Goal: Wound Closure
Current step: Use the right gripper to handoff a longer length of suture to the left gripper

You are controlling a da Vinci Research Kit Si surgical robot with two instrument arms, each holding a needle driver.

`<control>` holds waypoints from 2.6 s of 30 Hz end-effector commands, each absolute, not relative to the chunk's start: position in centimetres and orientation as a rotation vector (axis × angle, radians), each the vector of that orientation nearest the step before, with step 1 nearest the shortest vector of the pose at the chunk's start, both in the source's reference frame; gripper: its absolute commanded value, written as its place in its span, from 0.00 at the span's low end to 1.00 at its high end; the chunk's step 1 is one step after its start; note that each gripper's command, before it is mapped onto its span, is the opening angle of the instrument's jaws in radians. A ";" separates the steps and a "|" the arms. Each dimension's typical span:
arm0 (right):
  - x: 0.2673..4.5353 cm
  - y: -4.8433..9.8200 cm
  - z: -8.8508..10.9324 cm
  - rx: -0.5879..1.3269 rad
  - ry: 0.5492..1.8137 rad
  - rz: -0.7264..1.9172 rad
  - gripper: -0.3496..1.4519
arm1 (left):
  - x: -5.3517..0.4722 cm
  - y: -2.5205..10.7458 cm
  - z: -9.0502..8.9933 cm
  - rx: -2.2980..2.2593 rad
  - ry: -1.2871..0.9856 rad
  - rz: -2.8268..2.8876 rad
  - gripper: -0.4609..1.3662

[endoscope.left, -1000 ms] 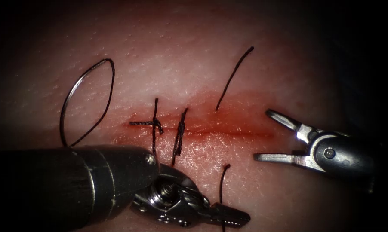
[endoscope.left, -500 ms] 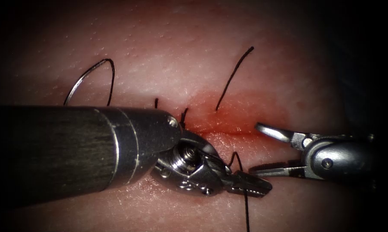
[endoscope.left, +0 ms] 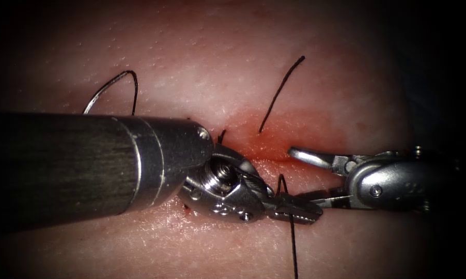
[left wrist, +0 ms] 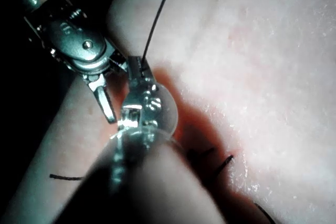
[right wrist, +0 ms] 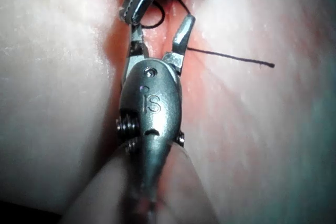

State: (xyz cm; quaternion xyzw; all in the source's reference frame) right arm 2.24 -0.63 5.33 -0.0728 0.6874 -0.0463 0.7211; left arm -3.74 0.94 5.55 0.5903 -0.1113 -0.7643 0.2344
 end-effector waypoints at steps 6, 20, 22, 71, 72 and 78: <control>2.27 -0.6 5.3 -0.142 1.554 -0.129 0.68 | -3.74 0.9 5.5 1.616 -0.299 -2.097 0.06; 2.38 -0.6 5.3 -0.133 1.580 -0.153 0.54 | -3.76 0.8 5.4 1.621 -0.290 -2.106 0.06; 2.38 -0.6 5.3 -0.133 1.580 -0.152 0.50 | -3.77 0.8 5.4 1.619 -0.292 -2.109 0.06; 2.32 -0.5 5.4 -0.152 1.581 -0.186 0.00 | -3.71 0.7 5.4 1.647 -0.284 -2.133 0.81; 2.32 -0.5 5.4 -0.152 1.581 -0.186 0.00 | -3.71 0.7 5.4 1.647 -0.284 -2.133 0.81; 2.32 -0.5 5.4 -0.148 1.582 -0.182 0.00 | -3.71 0.7 5.4 1.647 -0.284 -2.132 0.78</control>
